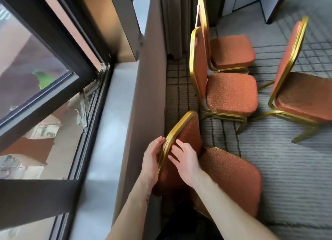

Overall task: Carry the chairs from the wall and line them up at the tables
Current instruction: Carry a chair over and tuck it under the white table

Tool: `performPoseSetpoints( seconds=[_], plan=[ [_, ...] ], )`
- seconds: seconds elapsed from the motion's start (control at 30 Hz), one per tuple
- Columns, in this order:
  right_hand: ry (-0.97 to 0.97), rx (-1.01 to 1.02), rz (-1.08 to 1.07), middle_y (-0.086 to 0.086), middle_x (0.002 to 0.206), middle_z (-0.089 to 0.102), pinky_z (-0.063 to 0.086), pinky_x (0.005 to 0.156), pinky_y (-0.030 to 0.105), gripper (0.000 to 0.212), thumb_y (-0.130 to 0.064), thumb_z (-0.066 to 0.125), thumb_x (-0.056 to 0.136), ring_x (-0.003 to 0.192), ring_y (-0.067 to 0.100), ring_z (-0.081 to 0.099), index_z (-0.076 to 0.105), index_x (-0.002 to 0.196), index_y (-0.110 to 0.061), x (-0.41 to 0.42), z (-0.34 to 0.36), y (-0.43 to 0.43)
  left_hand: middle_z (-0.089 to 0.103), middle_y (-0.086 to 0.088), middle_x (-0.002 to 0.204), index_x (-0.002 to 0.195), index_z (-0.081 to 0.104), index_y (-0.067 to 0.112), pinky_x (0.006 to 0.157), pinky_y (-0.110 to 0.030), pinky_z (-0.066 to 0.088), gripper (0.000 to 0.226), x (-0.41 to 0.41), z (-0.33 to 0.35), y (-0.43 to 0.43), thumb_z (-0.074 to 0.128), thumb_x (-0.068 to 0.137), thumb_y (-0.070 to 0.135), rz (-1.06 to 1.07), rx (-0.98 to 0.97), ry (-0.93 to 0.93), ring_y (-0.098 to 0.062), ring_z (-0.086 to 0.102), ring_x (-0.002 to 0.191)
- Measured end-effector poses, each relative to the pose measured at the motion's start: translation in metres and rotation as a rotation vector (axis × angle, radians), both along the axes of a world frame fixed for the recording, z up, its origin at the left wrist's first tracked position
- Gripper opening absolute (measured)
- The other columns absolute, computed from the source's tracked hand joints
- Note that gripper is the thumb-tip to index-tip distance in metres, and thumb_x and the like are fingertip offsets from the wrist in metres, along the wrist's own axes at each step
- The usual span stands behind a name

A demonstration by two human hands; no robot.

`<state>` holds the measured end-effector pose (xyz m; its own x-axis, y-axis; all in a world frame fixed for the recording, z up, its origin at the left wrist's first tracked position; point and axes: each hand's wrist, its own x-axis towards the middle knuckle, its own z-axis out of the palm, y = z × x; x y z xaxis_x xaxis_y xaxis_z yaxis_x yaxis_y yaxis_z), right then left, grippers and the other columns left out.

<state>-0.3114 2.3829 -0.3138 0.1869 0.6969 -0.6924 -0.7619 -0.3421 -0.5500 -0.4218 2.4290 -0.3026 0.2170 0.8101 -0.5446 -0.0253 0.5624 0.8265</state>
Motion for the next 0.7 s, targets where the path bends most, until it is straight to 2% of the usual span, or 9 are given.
performPoseSetpoints(
  seconds=[0.1,0.2,0.3,0.4,0.5,0.63,0.7],
  plan=[
    [0.026,-0.012,0.007,0.003,0.14,0.059,0.038,0.117,0.044,0.044,-0.032,0.036,0.108,0.135,0.021,0.05,0.047,0.149,-0.019,-0.004,-0.003,0.003,0.073,-0.002,0.122,0.124,0.071,0.019,0.104,-0.038,0.049,0.034,-0.002,-0.004,0.007,0.053,0.103,0.039,-0.045,-0.002,0.015,-0.021,0.066,0.118],
    [0.001,-0.011,0.019,-0.002,0.121,0.072,0.044,0.11,0.04,0.032,-0.031,0.037,0.108,0.122,0.016,0.061,0.066,0.12,-0.028,-0.007,-0.003,0.005,0.072,-0.006,0.122,0.126,0.069,0.017,0.101,-0.037,0.051,0.034,-0.003,-0.005,0.011,0.051,0.104,0.035,-0.121,0.011,0.016,-0.022,0.066,0.118],
    [-0.048,-0.002,0.028,0.0,0.117,0.075,0.048,0.107,0.039,0.033,-0.031,0.044,0.104,0.117,0.017,0.067,0.068,0.125,-0.021,-0.006,-0.001,0.001,0.07,-0.011,0.123,0.124,0.07,0.019,0.103,-0.041,0.051,0.03,-0.004,-0.007,0.009,0.048,0.105,0.027,-0.23,0.084,0.034,-0.026,0.065,0.119],
    [-0.067,-0.013,0.004,0.004,0.116,0.076,0.05,0.105,0.039,0.036,-0.031,0.047,0.102,0.115,0.021,0.069,0.067,0.127,-0.016,0.001,-0.001,-0.009,0.07,-0.01,0.122,0.119,0.072,0.024,0.104,-0.044,0.05,0.031,0.0,-0.004,0.003,0.051,0.097,0.033,-0.272,0.117,0.061,-0.026,0.065,0.117],
    [-0.061,-0.014,-0.048,0.007,0.113,0.077,0.05,0.104,0.039,0.037,-0.032,0.046,0.101,0.114,0.026,0.069,0.067,0.125,-0.014,0.013,0.002,-0.025,0.069,-0.01,0.123,0.116,0.073,0.029,0.101,-0.041,0.051,0.031,0.009,0.001,-0.003,0.054,0.093,0.038,-0.306,0.144,0.066,-0.026,0.065,0.116],
    [-0.112,0.006,-0.086,0.01,0.114,0.076,0.044,0.107,0.044,0.04,-0.033,0.045,0.1,0.118,0.031,0.065,0.071,0.122,-0.013,0.033,0.011,-0.058,0.066,-0.013,0.121,0.106,0.076,0.022,0.09,-0.033,0.048,0.024,0.036,0.008,-0.022,0.053,0.098,0.025,-0.356,0.175,0.05,-0.026,0.065,0.113],
    [-0.123,0.03,-0.108,0.011,0.114,0.075,0.043,0.105,0.044,0.041,-0.034,0.046,0.099,0.116,0.031,0.064,0.072,0.122,-0.012,0.042,0.017,-0.079,0.062,-0.013,0.123,0.101,0.076,0.02,0.091,-0.038,0.052,0.021,0.053,0.014,-0.037,0.054,0.099,0.02,-0.365,0.157,0.042,-0.024,0.064,0.113]
  ],
)
